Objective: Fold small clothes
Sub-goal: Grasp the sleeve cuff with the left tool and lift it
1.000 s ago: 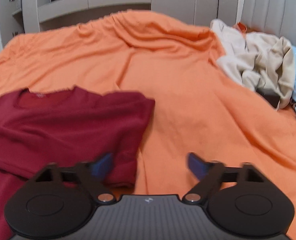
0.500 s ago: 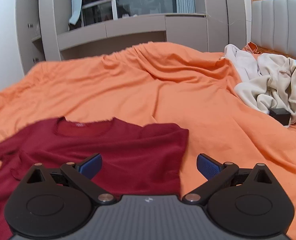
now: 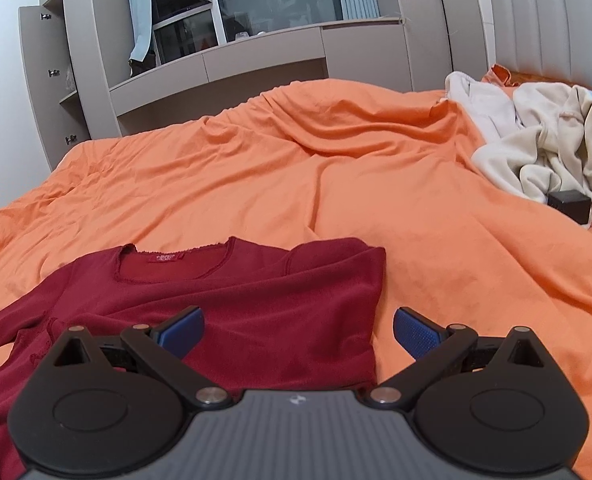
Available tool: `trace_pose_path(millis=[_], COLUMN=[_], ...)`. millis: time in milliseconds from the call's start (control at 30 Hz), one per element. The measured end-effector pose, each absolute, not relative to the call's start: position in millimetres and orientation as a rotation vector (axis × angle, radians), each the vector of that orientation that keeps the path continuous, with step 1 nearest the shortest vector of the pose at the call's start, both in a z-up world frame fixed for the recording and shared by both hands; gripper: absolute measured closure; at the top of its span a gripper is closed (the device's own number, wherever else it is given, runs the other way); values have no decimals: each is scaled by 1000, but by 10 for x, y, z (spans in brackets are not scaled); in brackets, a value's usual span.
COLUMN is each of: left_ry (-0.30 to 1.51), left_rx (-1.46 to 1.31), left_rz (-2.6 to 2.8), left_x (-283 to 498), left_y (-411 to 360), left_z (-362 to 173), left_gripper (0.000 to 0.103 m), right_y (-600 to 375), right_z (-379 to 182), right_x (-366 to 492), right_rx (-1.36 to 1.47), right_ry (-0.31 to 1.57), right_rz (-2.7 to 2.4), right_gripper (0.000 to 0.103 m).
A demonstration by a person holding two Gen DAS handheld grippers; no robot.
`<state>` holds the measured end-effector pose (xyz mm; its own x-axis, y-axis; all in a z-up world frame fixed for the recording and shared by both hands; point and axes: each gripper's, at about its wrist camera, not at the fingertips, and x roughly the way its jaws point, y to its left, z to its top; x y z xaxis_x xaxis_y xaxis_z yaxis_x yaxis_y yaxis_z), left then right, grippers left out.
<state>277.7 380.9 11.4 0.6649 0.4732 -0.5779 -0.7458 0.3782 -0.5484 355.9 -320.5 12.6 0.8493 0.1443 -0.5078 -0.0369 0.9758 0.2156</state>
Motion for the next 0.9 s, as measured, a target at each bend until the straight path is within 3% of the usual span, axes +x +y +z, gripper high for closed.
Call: trace_pose_path(millis=[33,100,433,700,900], left_ry=[351,352,199,136,135], left_rx=[-888,-894,-650,-362,-264], left_rz=[806,805,681,362,169], left_x=[2788,2820,2969,3340,3562], left_y=[3829,3860,3412,2217,1272], left_z=[98,72,554,1118,1234], left_gripper=[79,98,99,99,99], right_y=[-3201,-3183,-3150,-3206,-3247], right_z=[123,117,144,164,179], right_x=[3562,3562,3525,3504,3474], right_rx=[204,206,215,225,237], right_ry=[550,553,540,534,527], right_rz=[97,100,110,115,117], right_gripper=[0,0,0,0,0])
